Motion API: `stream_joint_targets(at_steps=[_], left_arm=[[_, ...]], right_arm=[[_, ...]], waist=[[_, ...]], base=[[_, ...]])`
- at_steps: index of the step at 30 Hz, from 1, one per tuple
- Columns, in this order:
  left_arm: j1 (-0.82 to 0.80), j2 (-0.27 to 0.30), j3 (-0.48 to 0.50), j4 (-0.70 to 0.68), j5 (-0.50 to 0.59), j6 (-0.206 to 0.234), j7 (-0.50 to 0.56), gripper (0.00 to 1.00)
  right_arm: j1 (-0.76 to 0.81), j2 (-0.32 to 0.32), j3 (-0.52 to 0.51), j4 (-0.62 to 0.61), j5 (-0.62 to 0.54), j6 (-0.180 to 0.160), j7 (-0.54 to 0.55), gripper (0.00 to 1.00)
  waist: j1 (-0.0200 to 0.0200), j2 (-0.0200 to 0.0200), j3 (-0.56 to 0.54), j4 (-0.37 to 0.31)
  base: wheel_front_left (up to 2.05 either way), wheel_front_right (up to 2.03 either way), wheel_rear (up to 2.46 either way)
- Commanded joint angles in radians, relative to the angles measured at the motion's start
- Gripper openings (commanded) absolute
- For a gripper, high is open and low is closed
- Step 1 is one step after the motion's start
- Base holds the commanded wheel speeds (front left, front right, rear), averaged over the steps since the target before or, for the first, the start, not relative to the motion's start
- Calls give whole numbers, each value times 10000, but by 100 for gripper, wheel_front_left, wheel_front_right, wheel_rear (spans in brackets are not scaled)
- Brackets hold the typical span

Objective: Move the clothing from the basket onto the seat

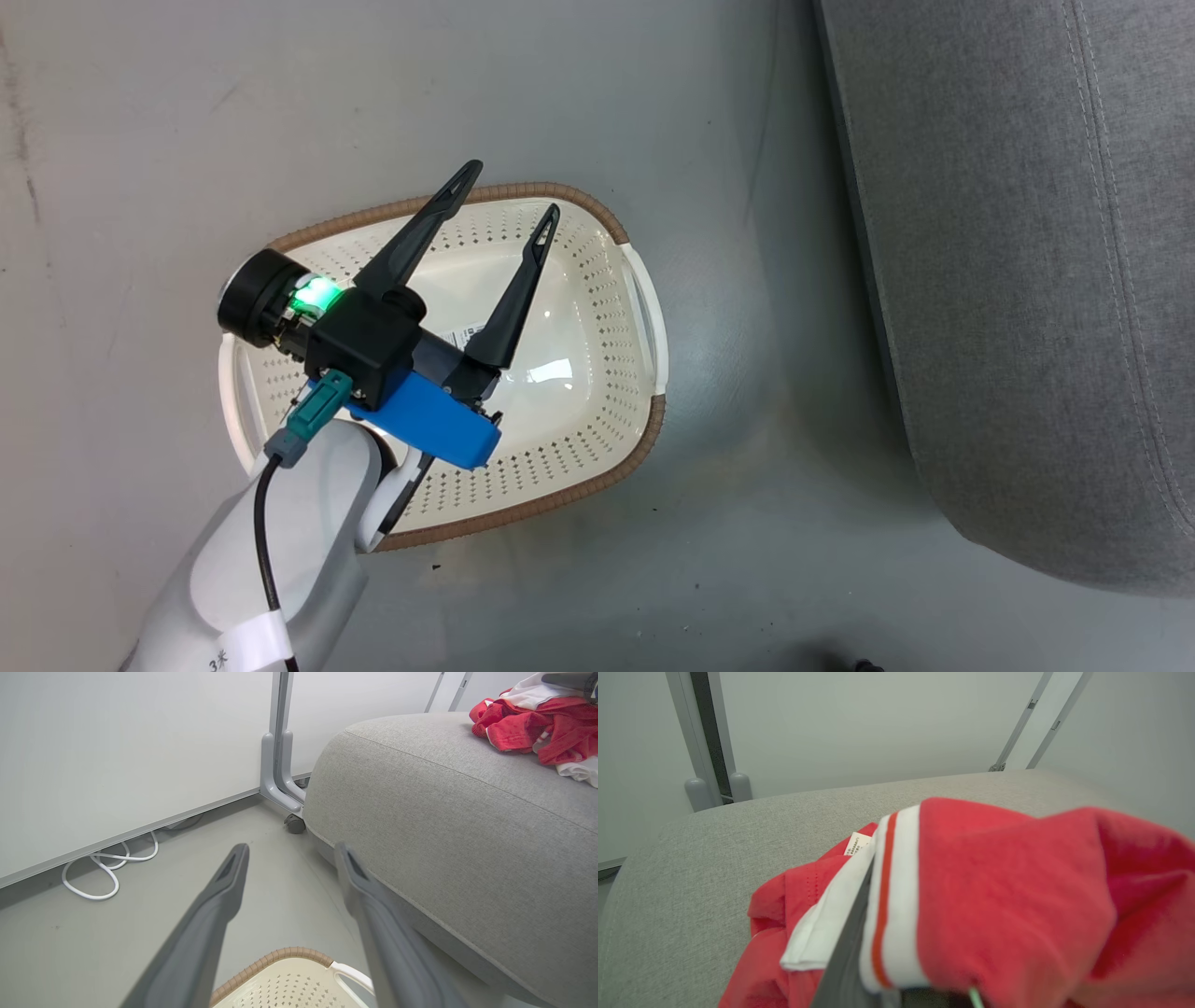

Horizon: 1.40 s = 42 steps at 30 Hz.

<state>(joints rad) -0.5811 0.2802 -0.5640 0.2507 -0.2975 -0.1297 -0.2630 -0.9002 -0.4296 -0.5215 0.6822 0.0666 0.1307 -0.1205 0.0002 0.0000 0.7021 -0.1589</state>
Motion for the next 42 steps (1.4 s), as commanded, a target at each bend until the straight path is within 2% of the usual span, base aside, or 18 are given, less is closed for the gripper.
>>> stream_joint_targets(at_steps=[1, 4, 5, 6, 7, 8, 28, 36, 42], left_arm=[[-247, -18, 23, -35, 58, -13, -26, 100], [-254, -47, 28, -14, 42, -13, -26, 100], [-245, -55, 32, 5, 35, -13, -26, 100], [-240, -69, 36, 18, 27, -13, -26, 100], [-232, -77, 42, 26, 17, -13, -26, 100], [-220, -77, 46, 35, 6, -13, -26, 100], [8, -176, 143, 168, -68, -13, -26, 100], [248, -506, 223, 273, -185, -13, -26, 100], [755, -713, 567, 421, -371, -13, -26, 100]], right_arm=[[-238, -30, 54, 243, -85, 1, -171, 0], [-328, -44, 159, 487, -128, 1, -275, 0], [-382, -69, 218, 584, -156, 1, -328, 17], [-434, -91, 283, 676, -194, 1, -390, 48], [-470, -106, 347, 753, -198, 1, -455, 84], [-497, -131, 411, 829, -206, 1, -507, 100], [-897, -366, 1011, 1984, 99, 1, -933, 100], [-141, -282, 1244, 2096, 11, 1, -1110, 100], [714, 0, 1433, 1885, 115, 1, -1194, 100]], waist=[[-2, 0, 4, -12], [-2, 0, -6, -25], [-2, 0, -12, -37], [-2, 0, -17, -51], [-2, 0, -27, -63], [-2, 0, -36, -72], [-2, 0, -337, -95], [-2, 0, -879, 103], [-2, 0, -1721, 209]], base=[[0, 0, 0], [0, 0, 0], [0, 0, 0], [0, 0, 0], [0, 0, 0], [0, 0, 0], [0, 0, 0], [0, 0, 0], [0, 0, 0]])
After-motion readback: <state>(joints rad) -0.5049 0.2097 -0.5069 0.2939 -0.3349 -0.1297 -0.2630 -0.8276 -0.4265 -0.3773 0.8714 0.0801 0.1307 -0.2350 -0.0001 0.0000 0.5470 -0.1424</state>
